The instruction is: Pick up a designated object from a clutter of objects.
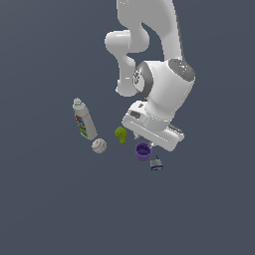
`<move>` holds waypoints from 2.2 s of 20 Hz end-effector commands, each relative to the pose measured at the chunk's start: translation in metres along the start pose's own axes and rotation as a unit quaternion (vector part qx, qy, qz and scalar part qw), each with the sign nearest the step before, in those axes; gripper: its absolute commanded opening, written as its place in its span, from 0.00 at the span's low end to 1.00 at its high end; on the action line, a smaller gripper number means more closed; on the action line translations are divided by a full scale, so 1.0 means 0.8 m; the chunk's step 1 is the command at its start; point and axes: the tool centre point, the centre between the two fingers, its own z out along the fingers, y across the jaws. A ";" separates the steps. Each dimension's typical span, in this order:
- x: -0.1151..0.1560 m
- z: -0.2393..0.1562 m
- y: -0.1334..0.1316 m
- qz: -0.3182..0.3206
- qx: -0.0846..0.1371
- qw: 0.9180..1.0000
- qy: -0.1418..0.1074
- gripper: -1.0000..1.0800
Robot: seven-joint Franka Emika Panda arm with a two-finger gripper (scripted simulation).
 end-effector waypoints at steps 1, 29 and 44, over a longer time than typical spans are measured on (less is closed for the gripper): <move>-0.006 0.012 -0.009 0.015 -0.003 1.000 0.005 0.62; -0.057 0.089 -0.063 0.101 -0.011 0.994 0.034 0.62; -0.056 0.126 -0.062 0.102 -0.011 0.994 0.034 0.00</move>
